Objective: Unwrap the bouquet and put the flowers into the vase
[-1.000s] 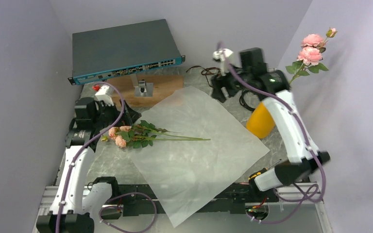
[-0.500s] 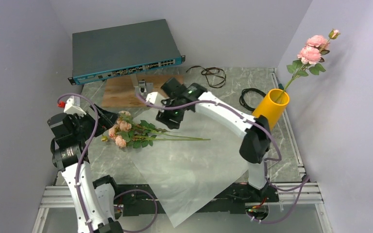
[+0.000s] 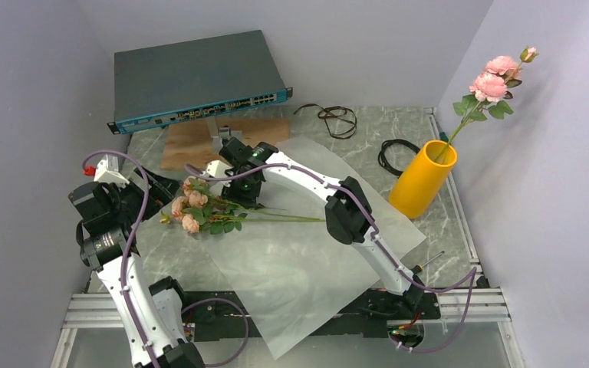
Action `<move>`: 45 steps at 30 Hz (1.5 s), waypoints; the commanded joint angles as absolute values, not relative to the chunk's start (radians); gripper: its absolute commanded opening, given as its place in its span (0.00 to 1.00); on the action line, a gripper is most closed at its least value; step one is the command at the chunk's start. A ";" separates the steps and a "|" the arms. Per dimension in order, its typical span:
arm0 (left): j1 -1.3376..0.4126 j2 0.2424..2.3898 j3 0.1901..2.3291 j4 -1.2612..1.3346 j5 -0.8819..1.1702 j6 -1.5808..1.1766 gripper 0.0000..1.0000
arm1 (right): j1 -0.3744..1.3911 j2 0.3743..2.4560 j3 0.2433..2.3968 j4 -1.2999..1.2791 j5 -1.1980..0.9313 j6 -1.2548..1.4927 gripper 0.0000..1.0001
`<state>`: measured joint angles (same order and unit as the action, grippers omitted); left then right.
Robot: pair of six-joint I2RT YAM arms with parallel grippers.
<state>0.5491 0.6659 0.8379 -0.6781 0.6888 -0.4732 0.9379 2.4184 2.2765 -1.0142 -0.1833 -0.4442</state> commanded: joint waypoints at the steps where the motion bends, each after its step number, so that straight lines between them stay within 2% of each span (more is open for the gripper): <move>1: 0.559 0.670 0.866 -0.642 0.714 -0.494 0.97 | 0.951 2.388 2.338 -1.019 -0.207 -0.415 0.53; 20: 0.565 0.669 0.859 -0.642 0.709 -0.478 0.97 | 0.971 2.507 2.335 -0.992 -0.140 -0.462 0.45; 33: 0.566 0.669 0.840 -0.613 0.721 -0.484 0.96 | 0.982 2.406 2.293 -0.950 -0.157 -0.423 0.01; 45: 0.562 0.666 0.808 -0.511 0.801 -0.495 0.96 | 0.967 2.205 2.113 -0.774 -0.171 -0.345 0.00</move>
<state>0.5617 0.6716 0.8066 -0.5838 0.7464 -0.4923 0.9718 2.3077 2.1448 -0.8803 -0.1577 -0.3820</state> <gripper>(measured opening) 0.963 0.059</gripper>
